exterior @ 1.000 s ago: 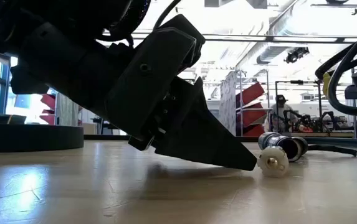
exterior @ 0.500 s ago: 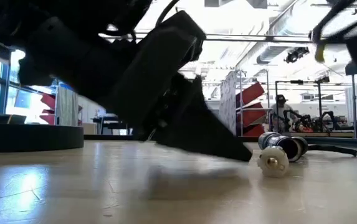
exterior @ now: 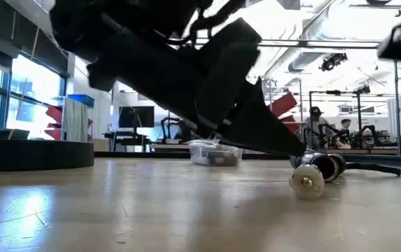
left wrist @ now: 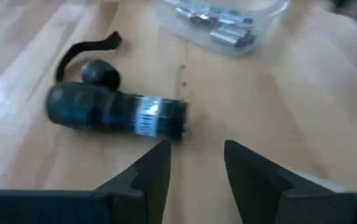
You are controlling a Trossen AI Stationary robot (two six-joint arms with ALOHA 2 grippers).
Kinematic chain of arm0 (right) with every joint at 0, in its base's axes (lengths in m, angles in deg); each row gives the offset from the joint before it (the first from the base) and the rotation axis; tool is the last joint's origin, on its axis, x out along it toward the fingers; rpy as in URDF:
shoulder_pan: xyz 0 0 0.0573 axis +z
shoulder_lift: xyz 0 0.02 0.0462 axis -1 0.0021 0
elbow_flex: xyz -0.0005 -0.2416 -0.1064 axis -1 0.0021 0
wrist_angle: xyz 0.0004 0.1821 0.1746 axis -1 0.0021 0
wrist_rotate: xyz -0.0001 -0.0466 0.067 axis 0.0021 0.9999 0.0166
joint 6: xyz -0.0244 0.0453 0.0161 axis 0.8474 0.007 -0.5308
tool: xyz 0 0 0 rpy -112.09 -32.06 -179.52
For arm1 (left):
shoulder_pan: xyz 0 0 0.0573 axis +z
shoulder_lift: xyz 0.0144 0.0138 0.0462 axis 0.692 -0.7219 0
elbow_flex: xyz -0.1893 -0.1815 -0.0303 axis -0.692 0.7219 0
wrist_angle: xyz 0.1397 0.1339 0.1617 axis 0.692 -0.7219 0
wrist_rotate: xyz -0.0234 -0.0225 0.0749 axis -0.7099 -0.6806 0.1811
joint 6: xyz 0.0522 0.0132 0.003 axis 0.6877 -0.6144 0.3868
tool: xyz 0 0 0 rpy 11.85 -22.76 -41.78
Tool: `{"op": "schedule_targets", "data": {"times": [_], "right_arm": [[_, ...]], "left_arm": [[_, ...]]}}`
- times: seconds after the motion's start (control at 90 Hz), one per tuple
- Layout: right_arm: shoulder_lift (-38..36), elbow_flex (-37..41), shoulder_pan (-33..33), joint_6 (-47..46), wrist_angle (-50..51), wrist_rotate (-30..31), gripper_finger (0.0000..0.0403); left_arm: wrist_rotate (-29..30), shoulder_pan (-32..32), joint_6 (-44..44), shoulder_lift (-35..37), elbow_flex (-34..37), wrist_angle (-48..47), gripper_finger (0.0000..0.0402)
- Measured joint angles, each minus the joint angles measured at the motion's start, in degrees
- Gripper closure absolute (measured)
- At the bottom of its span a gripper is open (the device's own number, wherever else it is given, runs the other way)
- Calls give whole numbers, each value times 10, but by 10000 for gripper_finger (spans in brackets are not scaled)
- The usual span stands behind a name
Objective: Insert battery
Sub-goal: Insert the silver battery into the battery holder
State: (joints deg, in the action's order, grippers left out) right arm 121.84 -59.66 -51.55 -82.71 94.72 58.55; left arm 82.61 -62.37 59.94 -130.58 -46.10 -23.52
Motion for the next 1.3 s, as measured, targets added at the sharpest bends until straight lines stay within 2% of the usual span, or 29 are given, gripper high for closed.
{"op": "schedule_targets", "data": {"times": [0.089, 0.178, 0.433, 0.522, 0.689, 0.878, 0.978, 1.3], "right_arm": [[3, 16, -2, -76, -57, -9, 403], [5, 28, -2, -131, -73, -16, 403], [5, 90, -23, -234, -165, -29, 403], [5, 108, -37, -250, -205, -45, 403], [5, 115, -60, -285, -215, -73, 403], [5, 115, -80, -324, -239, -98, 403], [11, 115, -87, -333, -243, -99, 403], [50, 105, -105, -311, -263, -121, 403]], "left_arm": [[0, 9, 13, 0, -2, 4, 268], [-4, 14, 12, 0, -2, -3, 268], [0, -1, -5, 0, -2, -21, 268], [18, -12, -10, 0, -2, -43, 268], [44, -36, -19, 13, -2, -99, 268], [34, -61, -31, 22, -2, -125, 268], [16, -71, -52, 14, -2, -122, 268], [36, -88, -95, -13, -2, -60, 268]]}}
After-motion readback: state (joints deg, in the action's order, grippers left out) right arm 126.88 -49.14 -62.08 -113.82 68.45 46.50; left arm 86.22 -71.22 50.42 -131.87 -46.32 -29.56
